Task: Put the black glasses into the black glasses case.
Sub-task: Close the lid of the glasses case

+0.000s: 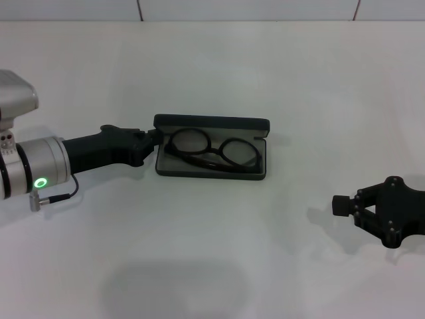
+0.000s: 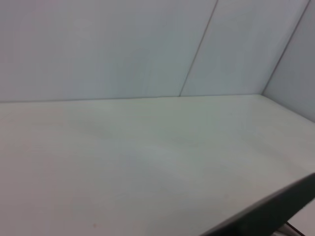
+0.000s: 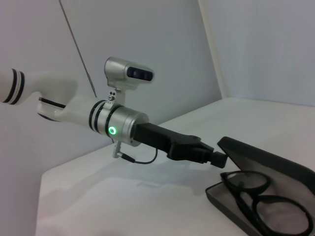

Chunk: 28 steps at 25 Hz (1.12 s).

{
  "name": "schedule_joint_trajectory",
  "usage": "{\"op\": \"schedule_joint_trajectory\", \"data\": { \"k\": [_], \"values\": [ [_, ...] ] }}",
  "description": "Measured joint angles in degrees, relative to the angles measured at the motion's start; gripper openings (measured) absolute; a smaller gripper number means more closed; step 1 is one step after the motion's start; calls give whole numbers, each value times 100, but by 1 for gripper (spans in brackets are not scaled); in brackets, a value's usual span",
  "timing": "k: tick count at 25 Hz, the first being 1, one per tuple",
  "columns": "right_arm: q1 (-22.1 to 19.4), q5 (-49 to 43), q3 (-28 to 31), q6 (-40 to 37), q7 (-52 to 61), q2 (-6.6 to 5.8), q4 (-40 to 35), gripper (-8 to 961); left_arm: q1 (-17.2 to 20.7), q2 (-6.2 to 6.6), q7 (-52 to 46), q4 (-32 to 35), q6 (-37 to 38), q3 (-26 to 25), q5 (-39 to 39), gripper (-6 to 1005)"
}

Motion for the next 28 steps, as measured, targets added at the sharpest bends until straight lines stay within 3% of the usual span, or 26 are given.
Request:
{"op": "schedule_joint_trajectory", "data": {
  "k": [15,16,22,28],
  "values": [
    [7,0,0,2,2,-10,6,35,11,135,-35,107,210,-14,-93,9],
    [7,0,3,3,1,-13,6,36,155,220,-113,270,663,-14,-209,9],
    [7,0,32,51,-12,-18,6,44,399,306,-610,775,1482,-3,-703,9],
    [16,0,36,193,-68,-4,6,52,248,-35,-1866,1958,1547,375,-406,10]
  ]
}}
